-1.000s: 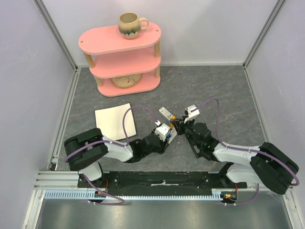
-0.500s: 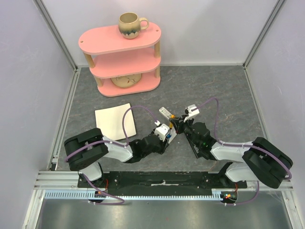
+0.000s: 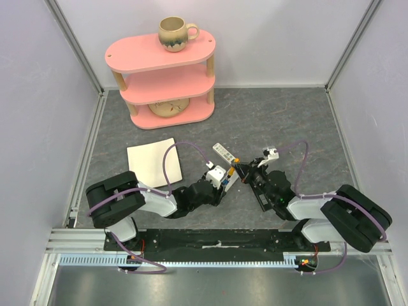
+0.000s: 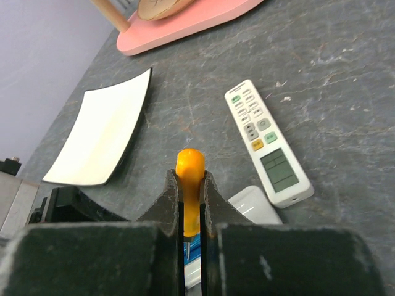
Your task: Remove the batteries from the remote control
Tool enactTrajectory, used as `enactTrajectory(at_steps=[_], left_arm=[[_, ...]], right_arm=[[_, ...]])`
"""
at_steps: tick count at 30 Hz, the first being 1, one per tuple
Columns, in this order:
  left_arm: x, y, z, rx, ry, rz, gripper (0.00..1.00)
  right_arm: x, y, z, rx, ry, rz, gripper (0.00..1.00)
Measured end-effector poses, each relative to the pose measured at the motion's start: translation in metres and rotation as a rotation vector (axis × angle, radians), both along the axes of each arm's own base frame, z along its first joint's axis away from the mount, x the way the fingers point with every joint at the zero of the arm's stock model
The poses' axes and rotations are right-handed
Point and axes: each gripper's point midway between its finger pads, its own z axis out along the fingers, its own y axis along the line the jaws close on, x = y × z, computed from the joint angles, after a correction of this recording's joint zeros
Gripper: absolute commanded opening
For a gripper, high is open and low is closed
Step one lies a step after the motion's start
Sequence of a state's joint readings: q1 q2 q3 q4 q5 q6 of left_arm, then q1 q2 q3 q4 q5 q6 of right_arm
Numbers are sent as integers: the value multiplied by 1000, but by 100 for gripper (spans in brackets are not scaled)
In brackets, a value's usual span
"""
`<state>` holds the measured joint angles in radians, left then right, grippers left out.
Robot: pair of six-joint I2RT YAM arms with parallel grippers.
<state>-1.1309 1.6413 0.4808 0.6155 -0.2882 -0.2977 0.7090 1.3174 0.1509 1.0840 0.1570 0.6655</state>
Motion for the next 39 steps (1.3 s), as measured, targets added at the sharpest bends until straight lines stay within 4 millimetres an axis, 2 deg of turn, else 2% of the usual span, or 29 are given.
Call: enactTrajectory(at_steps=[7,16,21,28,39], left_arm=[[0,0,0,-6,-3,0,2],[0,0,0,-10,-4,0,2],[0,0,0,-10,-4,0,2],[0,0,0,-10,-4,0,2],[0,0,0,-11,-4,0,2]], right_arm=[[-4,1,1,62,31,27,0],[7,-12,14,13,-47,-46,0],[16,-12,20,-9,-78,-72,0],[21,-9,11,-37,-64,-67,0],[18,-1,16,-51,-94,-15,0]])
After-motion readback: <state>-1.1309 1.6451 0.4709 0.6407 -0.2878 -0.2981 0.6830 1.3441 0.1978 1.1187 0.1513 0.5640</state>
